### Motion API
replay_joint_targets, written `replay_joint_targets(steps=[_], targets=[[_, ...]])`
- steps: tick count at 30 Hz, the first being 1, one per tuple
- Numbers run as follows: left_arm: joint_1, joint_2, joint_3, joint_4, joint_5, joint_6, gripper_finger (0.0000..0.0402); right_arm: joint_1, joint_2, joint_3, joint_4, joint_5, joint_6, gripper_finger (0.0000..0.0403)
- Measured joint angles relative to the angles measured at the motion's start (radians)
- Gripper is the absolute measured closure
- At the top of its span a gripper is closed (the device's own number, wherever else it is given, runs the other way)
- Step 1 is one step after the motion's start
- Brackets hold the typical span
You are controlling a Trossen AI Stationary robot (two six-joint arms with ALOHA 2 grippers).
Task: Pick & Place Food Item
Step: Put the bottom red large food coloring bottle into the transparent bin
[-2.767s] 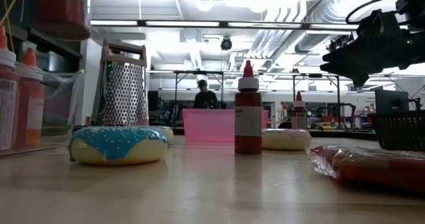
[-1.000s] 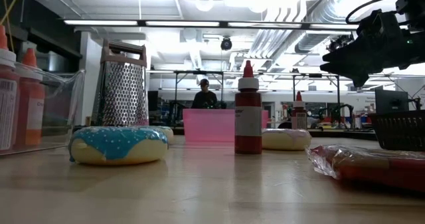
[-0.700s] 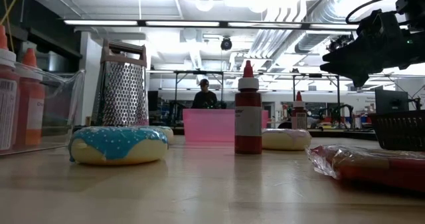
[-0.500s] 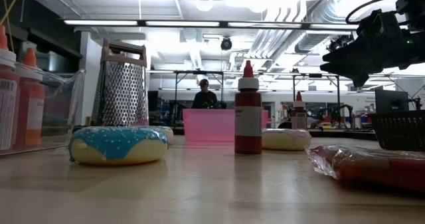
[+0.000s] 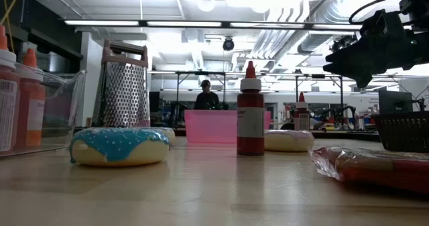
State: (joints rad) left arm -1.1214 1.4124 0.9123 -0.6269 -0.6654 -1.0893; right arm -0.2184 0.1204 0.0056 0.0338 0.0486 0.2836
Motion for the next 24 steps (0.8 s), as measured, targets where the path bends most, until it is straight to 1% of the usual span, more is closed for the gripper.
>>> replay_joint_targets(steps=[19,24], targets=[[0.0,-0.001,0.0,0.0,-0.003,-0.003,0.0263,0.0,0.0,0.0,0.0,0.0,0.0,0.0243],[0.0,-0.018,0.0,0.004,-0.004,0.019,0.0263,0.0,0.0,0.0,0.0,0.0,0.0,0.0243]])
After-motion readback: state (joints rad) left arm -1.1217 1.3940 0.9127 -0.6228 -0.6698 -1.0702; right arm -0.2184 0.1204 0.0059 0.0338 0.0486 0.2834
